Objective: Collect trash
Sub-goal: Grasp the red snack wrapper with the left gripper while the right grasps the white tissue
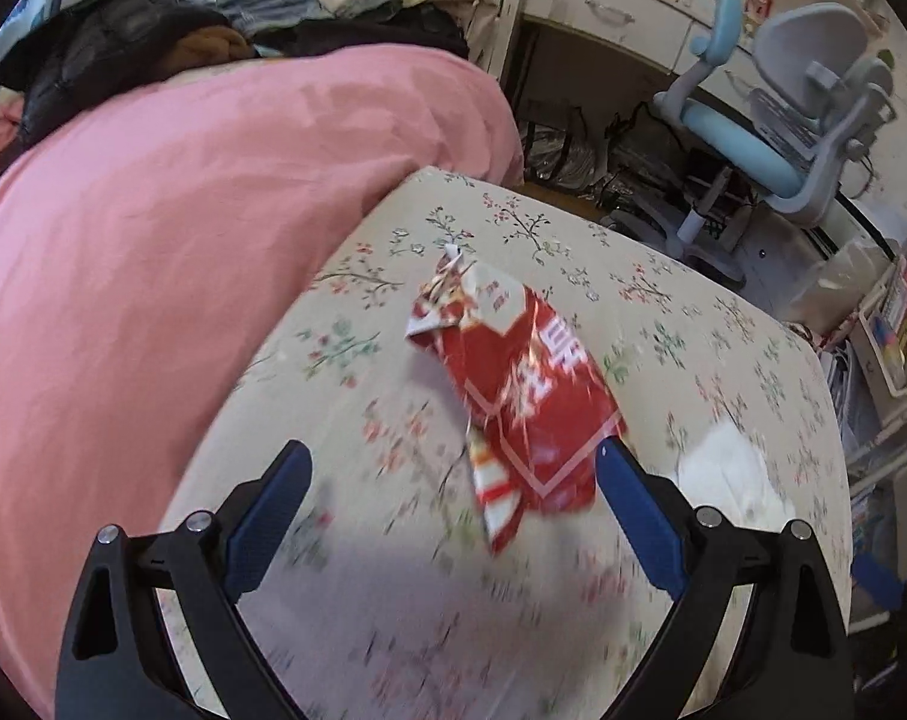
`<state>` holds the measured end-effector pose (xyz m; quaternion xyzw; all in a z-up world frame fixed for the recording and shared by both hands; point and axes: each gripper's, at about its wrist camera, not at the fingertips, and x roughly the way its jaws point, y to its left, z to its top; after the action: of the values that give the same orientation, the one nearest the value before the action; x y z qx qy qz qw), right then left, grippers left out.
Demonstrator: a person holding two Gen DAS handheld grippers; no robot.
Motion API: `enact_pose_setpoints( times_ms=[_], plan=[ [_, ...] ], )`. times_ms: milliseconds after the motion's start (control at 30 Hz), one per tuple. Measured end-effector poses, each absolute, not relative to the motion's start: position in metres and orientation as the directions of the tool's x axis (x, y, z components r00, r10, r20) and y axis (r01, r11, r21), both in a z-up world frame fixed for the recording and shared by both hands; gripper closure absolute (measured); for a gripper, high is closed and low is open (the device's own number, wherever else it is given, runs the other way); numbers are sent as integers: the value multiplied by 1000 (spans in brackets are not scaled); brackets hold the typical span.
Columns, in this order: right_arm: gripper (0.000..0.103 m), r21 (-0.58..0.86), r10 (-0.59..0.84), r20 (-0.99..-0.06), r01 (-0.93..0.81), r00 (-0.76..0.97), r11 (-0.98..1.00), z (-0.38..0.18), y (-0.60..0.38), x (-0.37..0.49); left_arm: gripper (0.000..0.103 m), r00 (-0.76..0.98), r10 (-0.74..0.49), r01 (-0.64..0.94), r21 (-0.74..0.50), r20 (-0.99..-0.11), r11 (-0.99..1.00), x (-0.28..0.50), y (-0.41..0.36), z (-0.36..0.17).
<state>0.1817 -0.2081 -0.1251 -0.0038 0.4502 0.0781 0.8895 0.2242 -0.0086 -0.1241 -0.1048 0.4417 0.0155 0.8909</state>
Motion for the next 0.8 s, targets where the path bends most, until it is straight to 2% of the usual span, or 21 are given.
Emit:
enact_pose_setpoints(
  times_ms=[367, 567, 633, 700, 800],
  plan=[
    [7, 31, 107, -806, -139, 582, 990, -151, -204, 229, 11, 547, -105, -83, -178, -830, 981, 289, -29, -148],
    [7, 57, 120, -808, -126, 577, 990, -158, -206, 246, 9, 559, -87, -11, -112, -825, 994, 287, -43, -150],
    [7, 67, 128, -809, -126, 574, 990, -160, -204, 250, 19, 569, -80, -11, -105, -818, 994, 285, -40, -149],
    [7, 77, 137, -810, -128, 570, 989, -161, -203, 253, 45, 576, -91, 9, -105, -812, 994, 282, -37, -147],
    [7, 96, 154, -812, -131, 562, 987, -166, -202, 259, 55, 575, -130, 21, -144, -808, 989, 277, -28, -143]
  ],
)
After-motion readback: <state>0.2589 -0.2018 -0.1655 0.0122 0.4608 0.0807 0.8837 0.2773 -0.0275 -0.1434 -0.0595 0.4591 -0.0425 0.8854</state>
